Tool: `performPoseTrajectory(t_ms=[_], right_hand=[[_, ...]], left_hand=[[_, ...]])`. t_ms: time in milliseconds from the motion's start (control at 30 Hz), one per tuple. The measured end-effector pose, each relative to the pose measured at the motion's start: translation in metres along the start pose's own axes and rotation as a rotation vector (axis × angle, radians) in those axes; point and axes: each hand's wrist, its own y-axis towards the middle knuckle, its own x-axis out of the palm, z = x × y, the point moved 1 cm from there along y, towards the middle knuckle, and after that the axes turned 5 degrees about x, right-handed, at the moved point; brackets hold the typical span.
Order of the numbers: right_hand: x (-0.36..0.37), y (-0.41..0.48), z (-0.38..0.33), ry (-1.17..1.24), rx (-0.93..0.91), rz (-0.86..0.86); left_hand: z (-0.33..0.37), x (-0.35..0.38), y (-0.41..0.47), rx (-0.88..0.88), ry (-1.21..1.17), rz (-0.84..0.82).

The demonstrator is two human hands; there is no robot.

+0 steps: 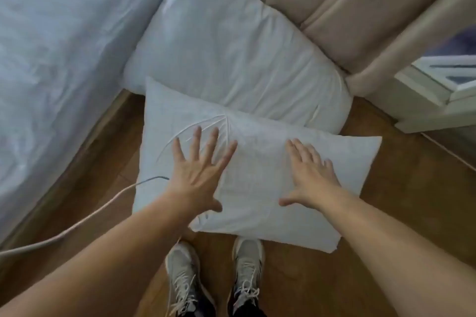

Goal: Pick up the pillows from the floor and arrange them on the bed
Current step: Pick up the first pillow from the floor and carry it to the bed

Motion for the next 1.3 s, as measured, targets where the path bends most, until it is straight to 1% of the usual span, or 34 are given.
performPoseTrajectory(t_ms=[67, 100, 200, 233, 300, 367, 433, 500, 567, 633, 733, 800, 867, 967, 1067, 1100, 1167, 1200, 1233, 1300], right_hand=[[0.026, 0.034, -0.006, -0.053, -0.036, 0.005], [0.043, 0.050, -0.009, -0.087, -0.044, 0.009], [0.104, 0.087, -0.021, -0.122, -0.046, 0.033], [0.122, 0.094, -0.024, -0.119, -0.036, 0.070], [0.143, 0.106, -0.032, -0.087, -0.069, 0.257], [0.149, 0.108, -0.037, -0.020, -0.099, 0.380], [0.133, 0.100, -0.036, 0.111, -0.071, 0.336], [0.105, 0.078, -0.031, 0.129, -0.045, 0.296], [0.067, 0.038, -0.031, 0.161, -0.096, 0.300], [0.018, -0.013, -0.047, 0.234, -0.147, 0.300], [-0.075, -0.079, -0.092, 0.316, -0.233, 0.394], [-0.153, -0.112, -0.137, 0.358, -0.298, 0.493], [-0.233, -0.141, -0.195, 0.326, -0.387, 0.551], [-0.343, -0.168, -0.307, 0.250, -0.580, 0.652], [-0.436, -0.179, -0.447, 0.179, -0.789, 0.735], [-0.459, -0.182, -0.493, 0.146, -0.838, 0.772], [-0.490, -0.191, -0.571, 0.142, -0.872, 0.800], [-0.497, -0.196, -0.600, 0.164, -0.875, 0.779], [-0.498, -0.198, -0.620, 0.180, -0.874, 0.740], [-0.484, -0.195, -0.633, 0.156, -0.855, 0.624]], left_hand=[[0.009, 0.021, 0.042, 0.076, 0.070, -0.045], [0.012, 0.036, 0.061, 0.092, 0.140, -0.077], [0.008, 0.096, 0.090, 0.102, 0.247, -0.140], [0.007, 0.111, 0.093, 0.135, 0.286, -0.107], [0.010, 0.131, 0.096, 0.259, 0.336, 0.088], [0.015, 0.133, 0.097, 0.346, 0.294, 0.152], [0.014, 0.118, 0.093, 0.336, 0.183, 0.142], [0.010, 0.083, 0.078, 0.277, 0.064, 0.166], [0.002, 0.040, 0.050, 0.243, -0.055, 0.191], [-0.009, -0.009, 0.008, 0.197, -0.170, 0.193], [-0.044, -0.096, -0.056, 0.085, -0.353, 0.262], [-0.085, -0.169, -0.098, -0.006, -0.417, 0.376], [-0.135, -0.243, -0.143, -0.094, -0.408, 0.477], [-0.229, -0.340, -0.211, -0.245, -0.281, 0.649], [-0.335, -0.409, -0.279, -0.477, -0.152, 0.844], [-0.368, -0.424, -0.301, -0.568, -0.098, 0.882], [-0.425, -0.442, -0.339, -0.734, 0.007, 0.873], [-0.448, -0.443, -0.354, -0.779, 0.019, 0.851], [-0.467, -0.441, -0.365, -0.806, 0.015, 0.821], [-0.490, -0.427, -0.375, -0.859, -0.016, 0.725]])
